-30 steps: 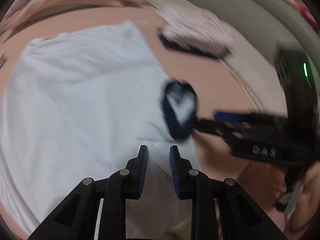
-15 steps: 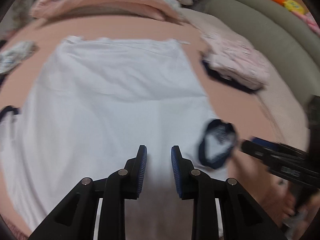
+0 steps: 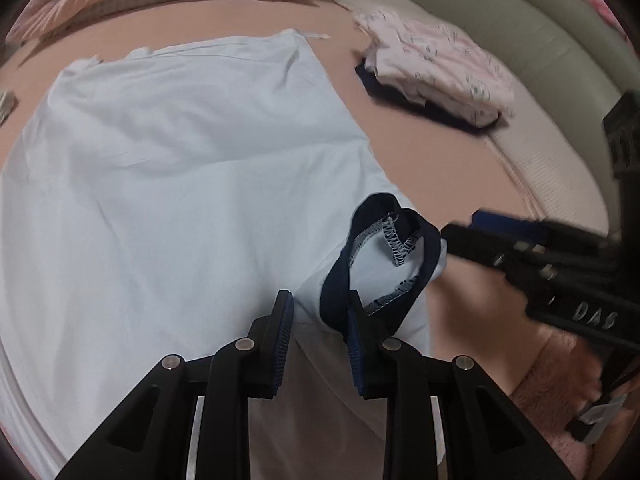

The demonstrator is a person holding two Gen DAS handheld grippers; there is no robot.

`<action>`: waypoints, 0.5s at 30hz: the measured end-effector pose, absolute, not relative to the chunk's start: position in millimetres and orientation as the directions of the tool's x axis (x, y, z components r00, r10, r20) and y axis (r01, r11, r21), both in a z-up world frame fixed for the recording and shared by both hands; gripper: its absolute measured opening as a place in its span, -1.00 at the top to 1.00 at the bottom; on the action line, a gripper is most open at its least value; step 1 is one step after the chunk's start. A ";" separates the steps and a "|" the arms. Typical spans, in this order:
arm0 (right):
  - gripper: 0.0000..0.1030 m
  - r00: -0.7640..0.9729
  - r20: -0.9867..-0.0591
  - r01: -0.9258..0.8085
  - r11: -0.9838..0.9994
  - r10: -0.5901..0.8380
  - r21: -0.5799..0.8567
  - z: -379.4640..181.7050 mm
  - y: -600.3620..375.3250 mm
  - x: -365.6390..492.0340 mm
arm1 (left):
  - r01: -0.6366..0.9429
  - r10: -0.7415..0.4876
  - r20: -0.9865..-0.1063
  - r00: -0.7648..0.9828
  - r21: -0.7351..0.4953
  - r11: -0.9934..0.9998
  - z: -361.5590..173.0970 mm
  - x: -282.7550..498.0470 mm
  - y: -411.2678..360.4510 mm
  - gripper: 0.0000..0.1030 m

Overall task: Fold clothes
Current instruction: 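Fold the sleeve cuff with the right gripper across the shirt toward the left gripper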

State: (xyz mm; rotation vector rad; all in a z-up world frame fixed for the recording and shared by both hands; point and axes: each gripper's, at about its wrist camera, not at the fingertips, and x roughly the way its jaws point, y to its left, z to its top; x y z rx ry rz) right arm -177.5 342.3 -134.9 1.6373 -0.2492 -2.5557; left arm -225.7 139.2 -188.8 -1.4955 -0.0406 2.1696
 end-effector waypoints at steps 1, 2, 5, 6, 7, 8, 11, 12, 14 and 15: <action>0.00 -0.412 -0.893 0.003 -0.980 -0.182 0.199 -137.2 340.7 -178.5 | -0.384 0.414 -0.870 -0.268 -0.298 -0.874 -188.7 -225.3 137.8 0.55; 0.00 -0.407 -0.894 0.009 -0.980 -0.187 0.201 -139.2 338.9 -179.7 | -0.388 0.411 -0.873 -0.264 -0.294 -0.873 -189.0 -224.9 137.0 0.55; 0.00 -0.379 -0.906 0.019 -0.980 -0.188 0.196 -147.8 334.2 -184.1 | -0.402 0.344 -0.895 -0.284 -0.214 -0.890 -191.6 -222.5 134.9 0.51; 0.00 -0.360 -0.915 0.018 -0.982 -0.181 0.187 -152.6 333.3 -185.6 | -0.389 0.302 -0.901 -0.311 -0.169 -0.905 -191.7 -222.9 131.9 0.51; 0.00 -0.343 -0.927 0.005 -0.987 -0.150 0.158 -158.8 334.3 -185.7 | -0.372 0.268 -0.905 -0.332 -0.135 -0.918 -192.4 -223.8 127.7 0.51; 0.00 -0.340 -0.932 -0.010 -0.990 -0.130 0.142 -162.4 337.0 -184.6 | -0.351 0.254 -0.906 -0.338 -0.130 -0.927 -194.0 -226.1 121.5 0.51; 0.00 -0.371 -0.926 -0.081 -0.990 -0.076 0.114 -161.6 354.8 -180.2 | -0.311 0.256 -0.905 -0.339 -0.149 -0.939 -194.2 -230.9 109.1 0.51; 0.00 -0.392 -0.919 -0.103 -0.991 -0.035 0.081 -158.4 360.5 -179.0 | -0.303 0.254 -0.903 -0.345 -0.149 -0.941 -192.3 -231.5 106.5 0.51; 0.00 -0.433 -0.901 -0.133 -0.989 -0.004 0.069 -150.2 371.1 -176.0 | -0.300 0.291 -0.890 -0.351 -0.188 -0.935 -184.3 -231.4 102.7 0.51; 0.00 -0.460 -0.886 -0.121 -0.984 -0.061 0.130 -144.1 374.7 -173.2 | -0.310 0.311 -0.882 -0.355 -0.203 -0.929 -178.8 -230.5 103.0 0.51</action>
